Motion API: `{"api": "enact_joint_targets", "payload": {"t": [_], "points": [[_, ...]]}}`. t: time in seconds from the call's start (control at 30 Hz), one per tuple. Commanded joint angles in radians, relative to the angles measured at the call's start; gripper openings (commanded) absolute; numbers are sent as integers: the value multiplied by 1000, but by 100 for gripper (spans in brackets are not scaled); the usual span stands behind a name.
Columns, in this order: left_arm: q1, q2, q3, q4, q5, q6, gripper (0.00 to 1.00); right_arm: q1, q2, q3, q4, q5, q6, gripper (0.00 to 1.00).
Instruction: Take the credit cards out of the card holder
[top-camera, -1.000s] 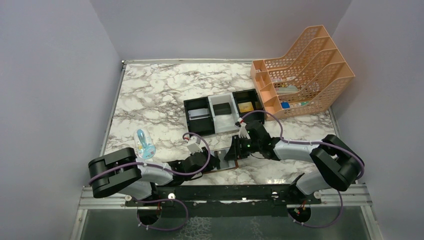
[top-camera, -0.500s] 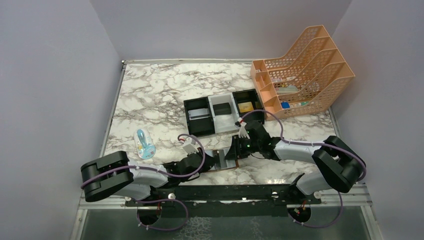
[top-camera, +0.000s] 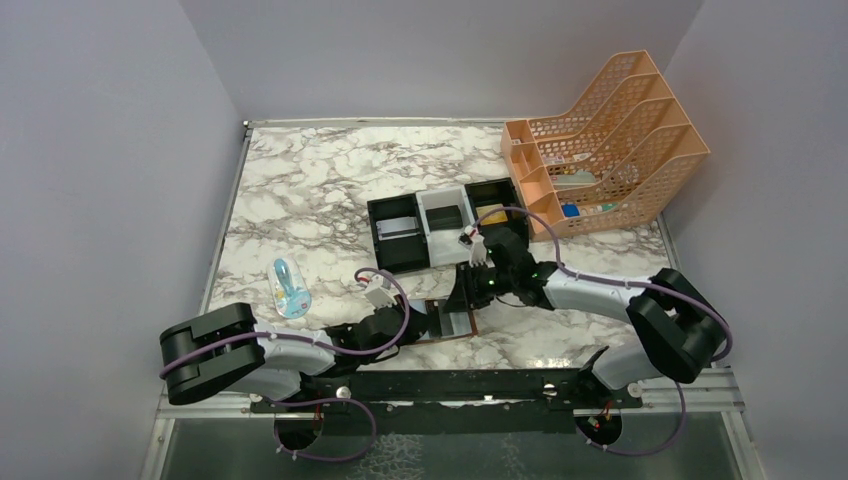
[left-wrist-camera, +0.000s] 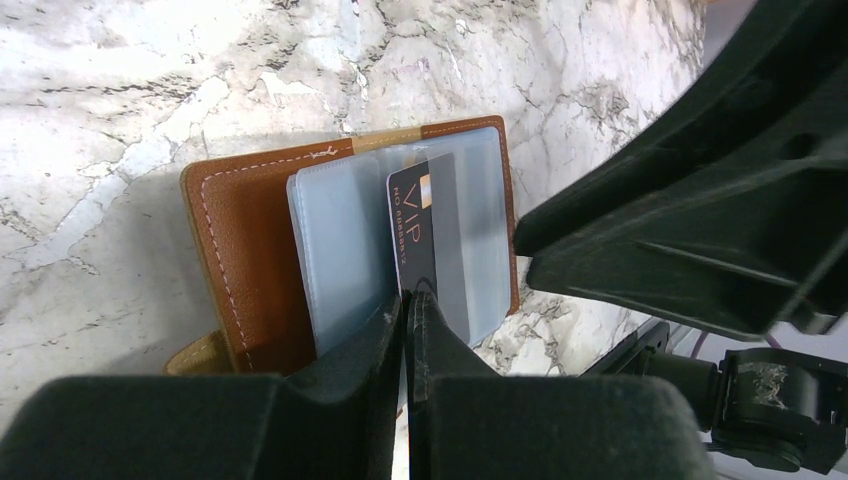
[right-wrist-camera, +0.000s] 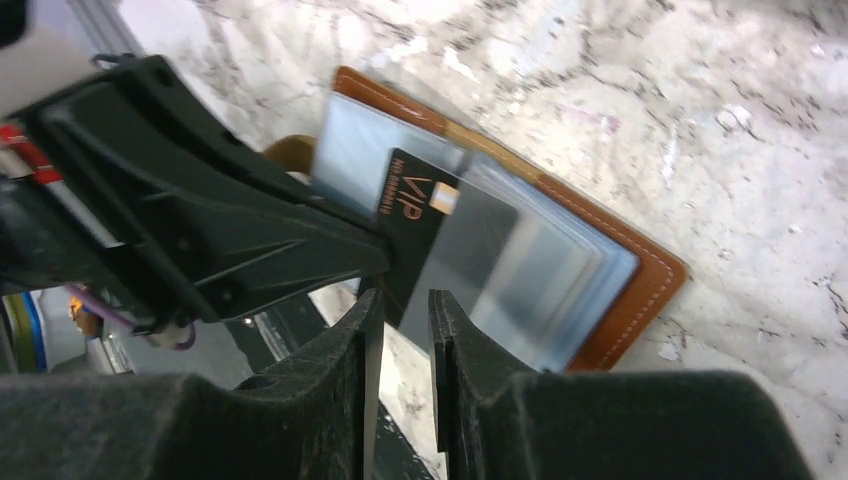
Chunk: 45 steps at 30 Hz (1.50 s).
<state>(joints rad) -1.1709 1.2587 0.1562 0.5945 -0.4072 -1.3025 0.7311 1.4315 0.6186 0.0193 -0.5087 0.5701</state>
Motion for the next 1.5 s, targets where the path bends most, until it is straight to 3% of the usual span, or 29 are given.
{"api": "enact_joint_targets", "payload": {"t": [0.0, 0.17, 0.37, 0.63, 0.77, 0.93, 1.17, 1.47], "points": [[2, 6, 13, -16, -8, 15, 0, 0, 65, -16, -28, 55, -9, 24], [1, -1, 21, -16, 10, 47, 9, 1, 122, -53, 6, 16, -11, 24], [1, 15, 34, -6, 33, 45, 25, 1, 103, -96, 20, 84, 20, 24], [2, 44, 15, 117, 68, 41, 26, 1, 126, -114, 60, 69, 44, 24], [5, 81, 5, 210, 103, 53, 26, 1, 133, -115, 70, 69, 50, 24], [10, 97, -31, 267, 94, 19, 18, 1, 127, -117, 64, 83, 50, 24], [11, 43, -66, 262, 68, 8, 1, 1, 111, -118, 52, 103, 50, 24], [12, -55, -42, 115, 45, 36, 0, 1, 49, -103, 25, 132, 37, 25]]}}
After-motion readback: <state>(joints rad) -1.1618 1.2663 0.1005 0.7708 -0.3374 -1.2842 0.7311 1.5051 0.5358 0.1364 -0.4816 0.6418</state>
